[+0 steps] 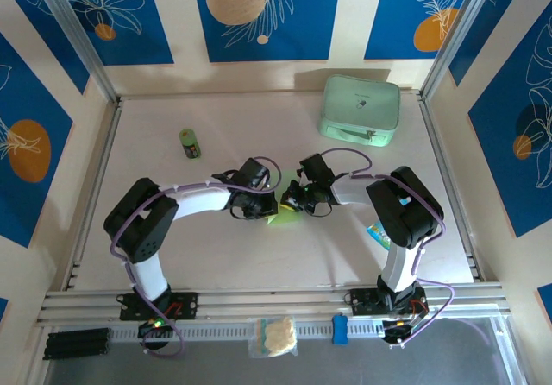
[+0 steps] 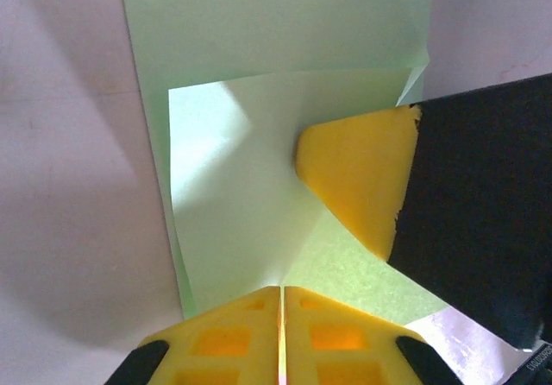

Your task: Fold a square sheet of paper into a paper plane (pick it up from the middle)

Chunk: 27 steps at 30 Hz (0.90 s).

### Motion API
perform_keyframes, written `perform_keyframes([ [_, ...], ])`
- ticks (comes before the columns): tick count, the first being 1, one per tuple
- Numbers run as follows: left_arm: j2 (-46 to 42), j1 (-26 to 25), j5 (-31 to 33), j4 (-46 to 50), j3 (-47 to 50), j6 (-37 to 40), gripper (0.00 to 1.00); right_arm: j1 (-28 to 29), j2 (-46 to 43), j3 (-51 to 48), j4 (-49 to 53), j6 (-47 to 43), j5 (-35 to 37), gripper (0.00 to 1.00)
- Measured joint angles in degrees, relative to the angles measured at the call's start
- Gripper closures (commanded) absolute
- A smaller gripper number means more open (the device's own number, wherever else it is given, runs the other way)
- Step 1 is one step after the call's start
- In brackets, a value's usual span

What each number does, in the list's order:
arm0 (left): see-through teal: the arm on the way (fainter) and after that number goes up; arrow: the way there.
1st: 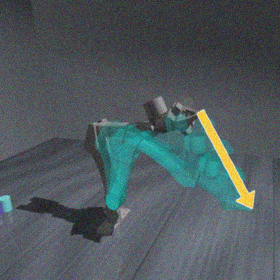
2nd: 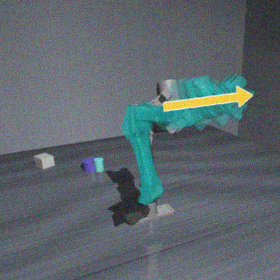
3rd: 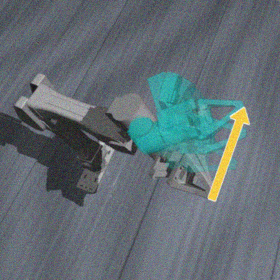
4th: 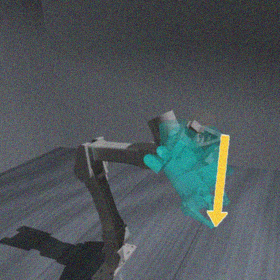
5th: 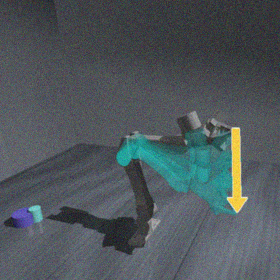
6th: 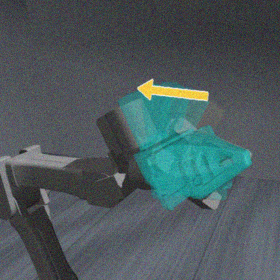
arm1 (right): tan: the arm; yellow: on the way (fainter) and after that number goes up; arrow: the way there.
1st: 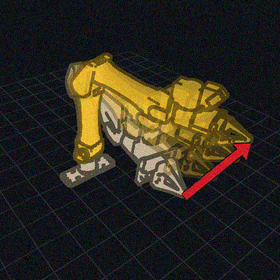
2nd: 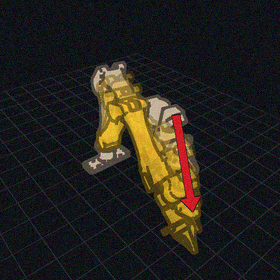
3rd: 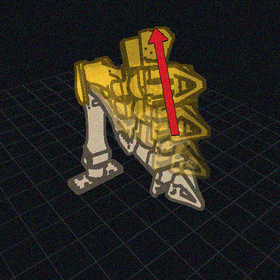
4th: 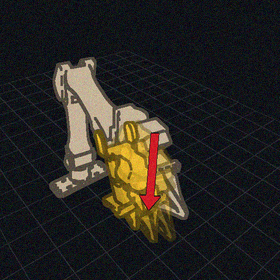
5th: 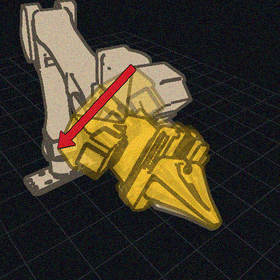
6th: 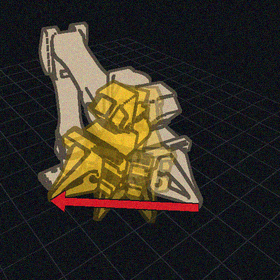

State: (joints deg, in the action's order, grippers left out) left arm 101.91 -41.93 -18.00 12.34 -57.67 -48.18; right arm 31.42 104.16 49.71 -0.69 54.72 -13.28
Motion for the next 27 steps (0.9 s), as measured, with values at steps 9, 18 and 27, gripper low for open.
perform_keyframes([
  [9,1.4,0.0,0.0,-1.0,1.3,0.0,0.90,0.0,0.1,0.0,0.0,0.0,0.0,0.98],
  [18,1.2,0.0,-0.4,-3.0,3.0,0.0,0.91,0.0,0.3,0.4,0.2,0.0,-0.1,0.98],
  [27,-2.0,-0.8,0.2,-3.4,6.6,1.4,0.92,0.0,0.6,0.6,0.2,0.0,-0.4,0.98],
])
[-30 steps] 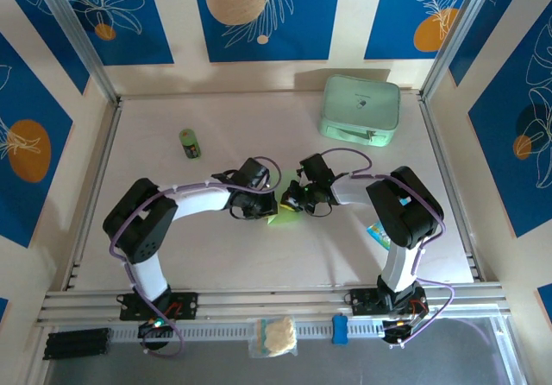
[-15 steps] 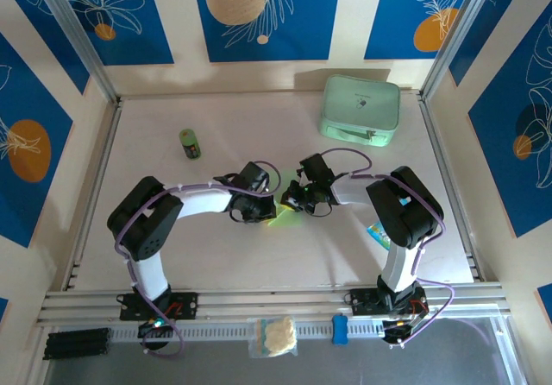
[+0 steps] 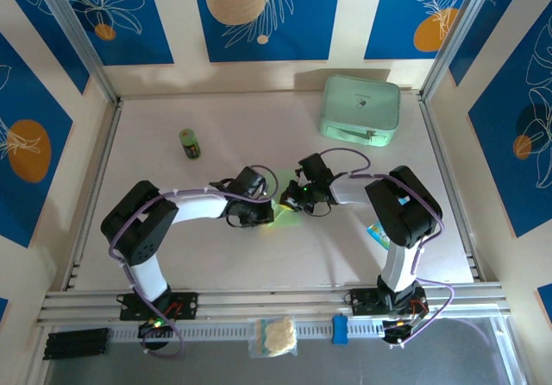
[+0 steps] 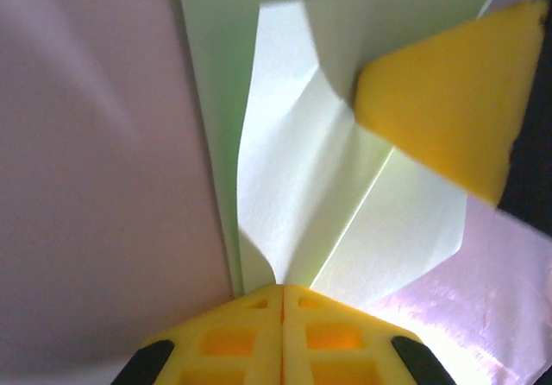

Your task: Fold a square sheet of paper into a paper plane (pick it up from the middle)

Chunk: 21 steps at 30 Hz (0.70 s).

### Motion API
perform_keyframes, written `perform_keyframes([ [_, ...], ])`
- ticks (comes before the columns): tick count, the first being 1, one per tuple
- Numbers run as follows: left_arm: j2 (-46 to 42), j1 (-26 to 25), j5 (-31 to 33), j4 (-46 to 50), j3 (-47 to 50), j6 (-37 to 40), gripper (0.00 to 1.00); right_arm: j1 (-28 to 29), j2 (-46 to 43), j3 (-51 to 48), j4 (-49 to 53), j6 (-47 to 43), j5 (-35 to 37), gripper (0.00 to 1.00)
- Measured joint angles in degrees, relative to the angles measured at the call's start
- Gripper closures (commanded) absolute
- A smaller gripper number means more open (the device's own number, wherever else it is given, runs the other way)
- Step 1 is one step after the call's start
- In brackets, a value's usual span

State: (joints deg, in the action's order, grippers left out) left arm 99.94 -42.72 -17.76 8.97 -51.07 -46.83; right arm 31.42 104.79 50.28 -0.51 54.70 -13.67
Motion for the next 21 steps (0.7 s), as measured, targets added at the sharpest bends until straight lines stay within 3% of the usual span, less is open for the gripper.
perform_keyframes([
  [9,-4.7,-1.9,2.7,9.2,0.2,2.8,0.92,-0.1,0.0,0.0,0.0,0.0,0.0,0.98],
  [15,-5.2,-1.9,3.9,6.6,-1.2,2.8,0.92,-0.1,0.0,0.0,0.0,0.0,-0.1,0.98],
  [21,-0.1,-1.9,3.9,4.0,-4.2,2.8,0.93,-0.1,0.0,0.1,0.1,0.0,-0.1,0.98],
])
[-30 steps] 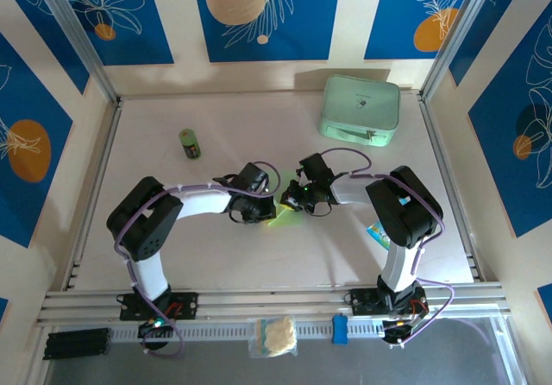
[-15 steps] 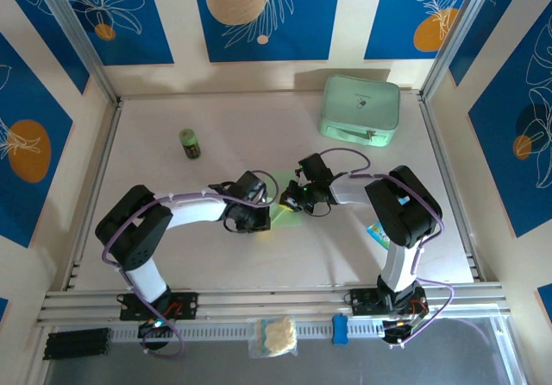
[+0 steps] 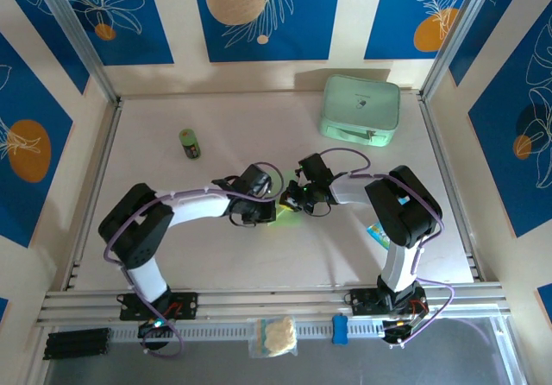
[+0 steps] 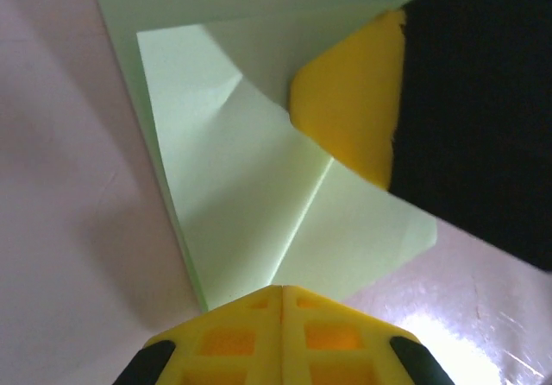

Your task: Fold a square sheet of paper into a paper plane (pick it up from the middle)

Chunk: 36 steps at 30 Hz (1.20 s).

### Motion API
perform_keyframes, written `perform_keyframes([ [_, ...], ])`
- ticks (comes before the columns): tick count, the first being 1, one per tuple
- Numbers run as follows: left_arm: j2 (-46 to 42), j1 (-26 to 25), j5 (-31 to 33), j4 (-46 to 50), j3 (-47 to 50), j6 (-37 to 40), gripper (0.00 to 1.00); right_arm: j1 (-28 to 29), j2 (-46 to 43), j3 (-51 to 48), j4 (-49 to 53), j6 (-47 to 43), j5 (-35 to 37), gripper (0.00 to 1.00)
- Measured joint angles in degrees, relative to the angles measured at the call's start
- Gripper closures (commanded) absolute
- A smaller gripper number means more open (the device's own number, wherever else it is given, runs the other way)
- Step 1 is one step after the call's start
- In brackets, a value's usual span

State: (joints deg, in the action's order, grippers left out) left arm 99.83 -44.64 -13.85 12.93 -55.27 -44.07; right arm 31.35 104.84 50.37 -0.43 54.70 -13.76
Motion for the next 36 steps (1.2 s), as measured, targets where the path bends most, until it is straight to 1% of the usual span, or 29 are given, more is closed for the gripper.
perform_keyframes([
  [4,2.1,0.0,0.0,-0.1,-0.2,0.0,0.94,-0.1,0.0,0.0,0.0,0.0,-0.1,0.98],
  [13,2.1,0.0,-0.1,-1.1,0.4,0.0,0.96,-0.7,-0.6,0.1,0.7,-1.4,-1.0,0.98],
  [18,1.9,0.0,-0.2,-2.0,1.0,-0.5,0.96,-0.7,-2.8,0.1,3.8,-3.5,-0.6,0.98],
  [22,1.9,0.0,-0.6,-2.6,1.2,-0.6,0.97,-0.3,-4.9,-0.7,4.0,-4.0,-0.6,0.98],
  [29,1.9,0.0,-0.9,-3.1,1.4,-0.6,0.97,1.6,-3.9,-2.5,3.3,-3.9,-1.1,0.98],
  [36,1.4,0.0,-0.9,-3.1,1.7,-0.6,0.97,1.7,-2.8,-2.1,2.5,-4.0,-2.0,0.98],
])
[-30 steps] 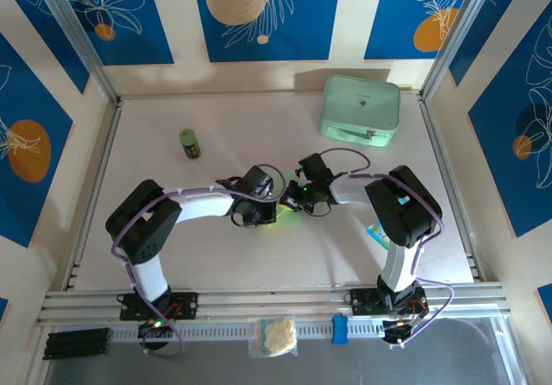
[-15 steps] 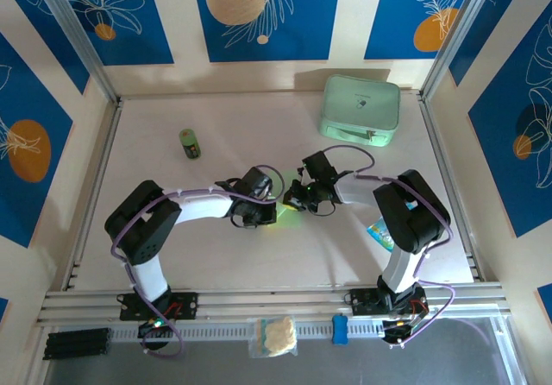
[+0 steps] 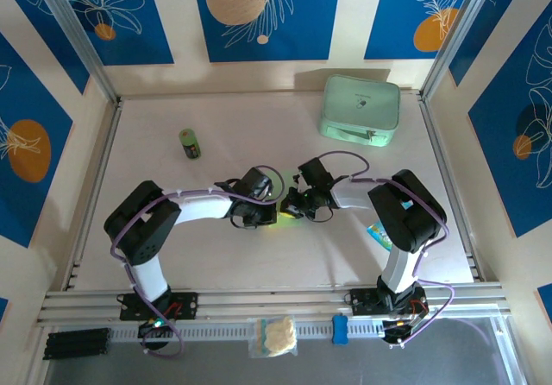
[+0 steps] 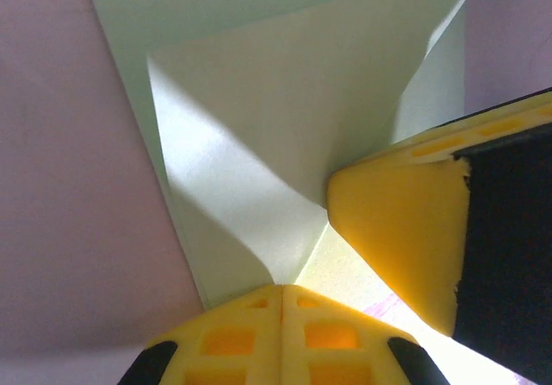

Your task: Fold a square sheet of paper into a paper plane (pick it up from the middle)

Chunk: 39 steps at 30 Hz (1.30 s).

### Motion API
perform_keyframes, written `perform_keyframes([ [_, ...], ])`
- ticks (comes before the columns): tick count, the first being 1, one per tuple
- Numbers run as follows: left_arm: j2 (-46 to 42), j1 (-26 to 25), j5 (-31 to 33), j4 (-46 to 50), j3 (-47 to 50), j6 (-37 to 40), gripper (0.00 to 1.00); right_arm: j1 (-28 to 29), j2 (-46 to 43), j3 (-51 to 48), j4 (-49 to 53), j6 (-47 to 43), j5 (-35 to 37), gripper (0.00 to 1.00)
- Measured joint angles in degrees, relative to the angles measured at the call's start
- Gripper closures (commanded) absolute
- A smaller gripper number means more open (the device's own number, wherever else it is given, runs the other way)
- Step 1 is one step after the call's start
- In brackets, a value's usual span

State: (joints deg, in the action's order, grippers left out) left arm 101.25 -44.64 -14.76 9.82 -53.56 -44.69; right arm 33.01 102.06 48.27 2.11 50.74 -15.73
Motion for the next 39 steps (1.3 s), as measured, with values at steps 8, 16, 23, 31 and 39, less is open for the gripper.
perform_keyframes([
  [8,-0.9,0.0,0.0,0.9,0.1,0.0,0.90,0.0,1.1,1.1,0.2,0.0,-0.3,0.98],
  [16,-1.1,0.4,0.3,1.0,0.1,0.0,0.89,0.0,1.6,1.5,0.0,0.0,-0.8,0.98],
  [23,-2.3,0.7,0.6,1.1,0.3,0.0,0.86,0.0,1.6,1.7,0.3,-0.4,-0.8,0.98],
  [31,-2.3,1.0,3.3,2.1,0.3,-0.4,0.95,0.0,1.6,1.7,0.3,-0.4,-0.8,0.98],
  [39,-0.8,1.1,2.4,1.5,0.2,-1.6,1.00,0.0,1.3,1.4,-0.8,-1.5,-0.3,0.98],
])
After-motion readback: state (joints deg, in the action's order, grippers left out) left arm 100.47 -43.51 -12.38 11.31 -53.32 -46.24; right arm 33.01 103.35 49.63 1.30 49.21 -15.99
